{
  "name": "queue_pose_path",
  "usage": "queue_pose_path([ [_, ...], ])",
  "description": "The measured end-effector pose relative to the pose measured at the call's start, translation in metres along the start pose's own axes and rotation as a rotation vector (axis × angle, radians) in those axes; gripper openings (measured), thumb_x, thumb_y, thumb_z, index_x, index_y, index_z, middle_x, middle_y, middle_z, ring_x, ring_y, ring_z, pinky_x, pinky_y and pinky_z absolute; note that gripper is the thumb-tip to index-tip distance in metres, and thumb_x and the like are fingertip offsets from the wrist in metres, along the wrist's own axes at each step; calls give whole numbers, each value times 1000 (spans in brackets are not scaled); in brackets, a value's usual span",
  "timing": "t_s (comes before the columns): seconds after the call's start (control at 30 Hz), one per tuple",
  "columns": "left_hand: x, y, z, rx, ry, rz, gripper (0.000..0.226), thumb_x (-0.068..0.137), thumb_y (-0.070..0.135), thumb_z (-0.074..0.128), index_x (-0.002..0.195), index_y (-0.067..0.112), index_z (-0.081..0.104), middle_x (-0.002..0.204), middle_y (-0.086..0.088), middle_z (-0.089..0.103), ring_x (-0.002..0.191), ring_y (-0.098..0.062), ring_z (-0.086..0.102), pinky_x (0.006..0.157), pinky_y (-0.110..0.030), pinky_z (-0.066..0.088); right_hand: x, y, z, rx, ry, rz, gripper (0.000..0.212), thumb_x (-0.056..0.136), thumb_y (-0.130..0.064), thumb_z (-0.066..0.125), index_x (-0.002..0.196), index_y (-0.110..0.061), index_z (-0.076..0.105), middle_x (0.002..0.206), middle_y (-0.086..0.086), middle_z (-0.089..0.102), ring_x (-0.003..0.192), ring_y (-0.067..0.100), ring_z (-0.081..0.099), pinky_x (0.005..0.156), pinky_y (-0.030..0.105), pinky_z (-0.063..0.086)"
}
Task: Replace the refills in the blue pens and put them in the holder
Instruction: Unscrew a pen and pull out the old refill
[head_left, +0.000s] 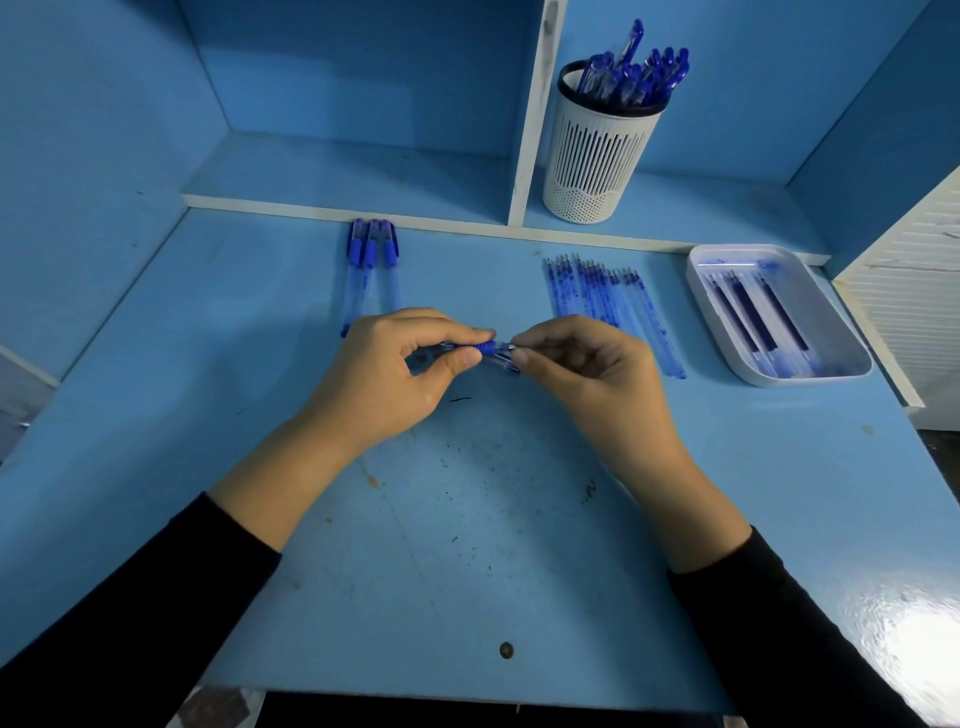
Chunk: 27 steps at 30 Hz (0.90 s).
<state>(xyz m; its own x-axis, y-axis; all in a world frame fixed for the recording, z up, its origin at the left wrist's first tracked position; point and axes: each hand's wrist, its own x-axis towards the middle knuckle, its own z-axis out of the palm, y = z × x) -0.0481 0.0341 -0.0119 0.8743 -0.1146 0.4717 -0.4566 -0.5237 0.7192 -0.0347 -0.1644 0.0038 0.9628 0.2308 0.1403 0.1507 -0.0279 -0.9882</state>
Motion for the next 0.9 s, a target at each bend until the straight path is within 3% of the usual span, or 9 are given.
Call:
queue_pose_path([
  [0.3,0,-4,-1,-14,33,-36,17,88,14,72,104,18,76,95,12,71,86,-5,67,79,-32,56,-5,-1,-13,137,132,82,13,81,-1,73,86,-14,73,86,4,74,84,13,67,84,25,52],
  [0.5,-2,-3,0,-7,23,-28,18,88,12,72,105,17,76,94,9,72,85,-6,67,79,-31,56,-11,7,-16,-308,57,52,7,81,-6,75,82,-12,72,69,-6,67,61,2,57,59,10,43],
  [0.57,-2,-3,1,1,16,-13,18,88,13,71,105,17,75,94,12,71,85,-3,66,78,-27,56,-13,8,-14,-416,32,10,8,81,-5,74,83,-12,71,69,-9,65,62,5,59,64,10,46],
  [0.73,-4,-2,3,7,-4,-21,19,88,9,71,106,11,75,92,2,72,84,-7,67,78,-21,55,-13,5,-10,-583,-31,-80,12,80,-1,71,89,-8,71,80,5,67,70,13,60,72,18,51],
  [0.9,-4,-1,5,4,-3,-33,19,87,7,71,105,11,76,95,2,73,86,-7,68,80,-20,55,-13,8,-13,-522,-19,-6,19,76,-6,78,92,-11,71,82,2,69,72,11,63,76,17,52],
])
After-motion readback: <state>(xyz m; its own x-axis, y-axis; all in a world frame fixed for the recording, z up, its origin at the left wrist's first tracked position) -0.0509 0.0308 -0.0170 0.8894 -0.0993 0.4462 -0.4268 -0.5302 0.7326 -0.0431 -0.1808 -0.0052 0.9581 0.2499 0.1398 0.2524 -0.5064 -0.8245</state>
